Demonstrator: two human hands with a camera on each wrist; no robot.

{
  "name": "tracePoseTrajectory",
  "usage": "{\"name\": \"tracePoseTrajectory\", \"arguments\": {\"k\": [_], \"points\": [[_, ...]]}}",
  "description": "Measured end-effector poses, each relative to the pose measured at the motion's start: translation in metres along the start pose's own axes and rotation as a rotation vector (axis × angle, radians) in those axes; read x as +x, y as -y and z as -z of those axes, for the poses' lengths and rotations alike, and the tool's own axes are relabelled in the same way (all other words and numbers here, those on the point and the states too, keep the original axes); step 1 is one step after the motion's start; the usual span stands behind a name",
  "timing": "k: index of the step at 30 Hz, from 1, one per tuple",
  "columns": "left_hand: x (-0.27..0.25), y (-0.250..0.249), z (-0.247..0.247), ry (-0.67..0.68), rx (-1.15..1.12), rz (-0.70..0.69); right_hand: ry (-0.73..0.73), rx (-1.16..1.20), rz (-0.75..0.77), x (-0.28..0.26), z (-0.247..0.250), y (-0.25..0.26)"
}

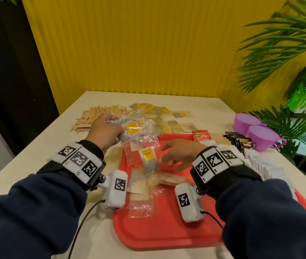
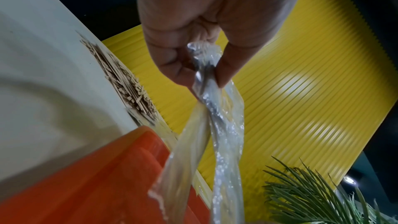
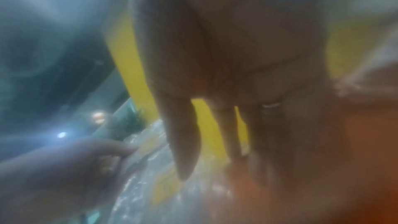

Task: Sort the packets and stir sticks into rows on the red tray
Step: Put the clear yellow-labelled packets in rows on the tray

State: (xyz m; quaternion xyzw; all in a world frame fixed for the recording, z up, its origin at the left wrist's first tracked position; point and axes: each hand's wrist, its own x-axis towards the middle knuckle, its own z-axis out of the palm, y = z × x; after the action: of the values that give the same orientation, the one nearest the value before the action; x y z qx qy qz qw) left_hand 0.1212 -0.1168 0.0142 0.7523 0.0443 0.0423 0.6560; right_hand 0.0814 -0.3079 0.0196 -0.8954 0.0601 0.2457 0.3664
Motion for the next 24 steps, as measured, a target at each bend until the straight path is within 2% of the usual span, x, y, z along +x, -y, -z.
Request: {"name": "tracePoseTrajectory", "arguments": {"k": [3,5,8,14,18,21,24], "points": [[0.001,0.0,0.0,-0.001,-0.018,-0.01,0.021,-0.438,-0.034,-0.021,0.006,0.006],[0.001,0.0,-0.001,-0.001,-0.031,-0.012,0.074,-0.588,-0.082,-0.027,0.004,0.005],[0.001,-0.001,-0.004,0.009,-0.05,-0.021,0.087,-0.633,-0.091,-0.025,-0.002,-0.001],[-0.002,-0.003,-0.006,-0.01,-0.081,-0.066,0.083,-0.424,-0.054,-0.027,-0.001,-0.004],[-0.001,-0.008,-0.003,-0.082,-0.109,-0.119,0.078,-0.686,-0.099,-0.032,0.001,-0.003],[-0.001,-0.01,-0.003,-0.097,-0.129,-0.138,0.142,-0.739,-0.153,-0.025,-0.001,-0.005],[-0.003,-0.01,-0.007,-0.081,-0.131,-0.138,0.151,-0.833,-0.123,-0.023,-0.01,-0.005]]}}
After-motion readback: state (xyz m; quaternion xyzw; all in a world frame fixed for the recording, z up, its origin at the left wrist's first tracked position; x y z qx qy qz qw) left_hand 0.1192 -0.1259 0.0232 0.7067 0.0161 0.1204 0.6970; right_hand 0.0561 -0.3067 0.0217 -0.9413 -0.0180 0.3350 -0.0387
